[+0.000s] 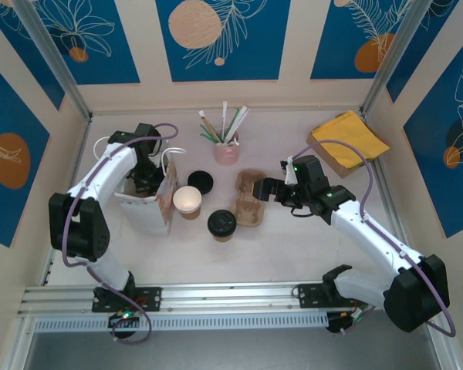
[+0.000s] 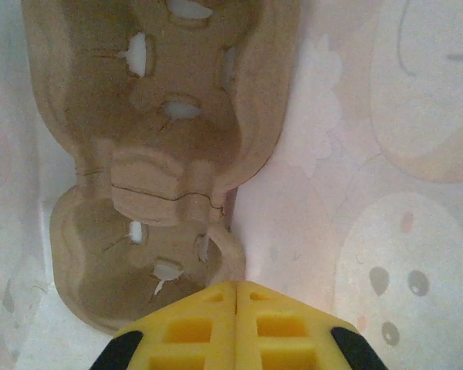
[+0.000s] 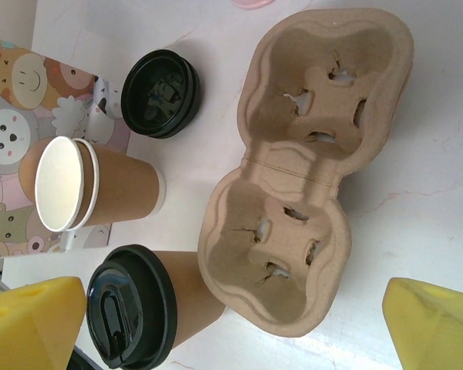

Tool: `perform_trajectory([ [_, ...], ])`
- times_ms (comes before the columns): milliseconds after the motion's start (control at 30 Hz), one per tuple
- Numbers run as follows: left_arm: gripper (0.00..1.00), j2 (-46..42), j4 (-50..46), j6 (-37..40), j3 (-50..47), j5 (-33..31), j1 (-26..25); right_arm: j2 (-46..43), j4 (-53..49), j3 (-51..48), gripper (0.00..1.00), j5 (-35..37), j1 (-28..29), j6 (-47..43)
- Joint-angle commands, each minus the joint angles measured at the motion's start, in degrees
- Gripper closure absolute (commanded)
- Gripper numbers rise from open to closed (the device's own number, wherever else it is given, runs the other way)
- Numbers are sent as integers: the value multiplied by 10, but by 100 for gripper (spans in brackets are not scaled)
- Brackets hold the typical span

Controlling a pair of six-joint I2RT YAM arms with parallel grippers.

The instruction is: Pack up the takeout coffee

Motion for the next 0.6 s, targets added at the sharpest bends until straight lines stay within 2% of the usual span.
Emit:
perform_trajectory([
  [0,100,-20,13,-12,-7,22,12,1,-8,19,1,-11,6,-9],
  [567,100,-27,30,-9,-13,27,22,12,-4,24,1,-8,14,-6],
])
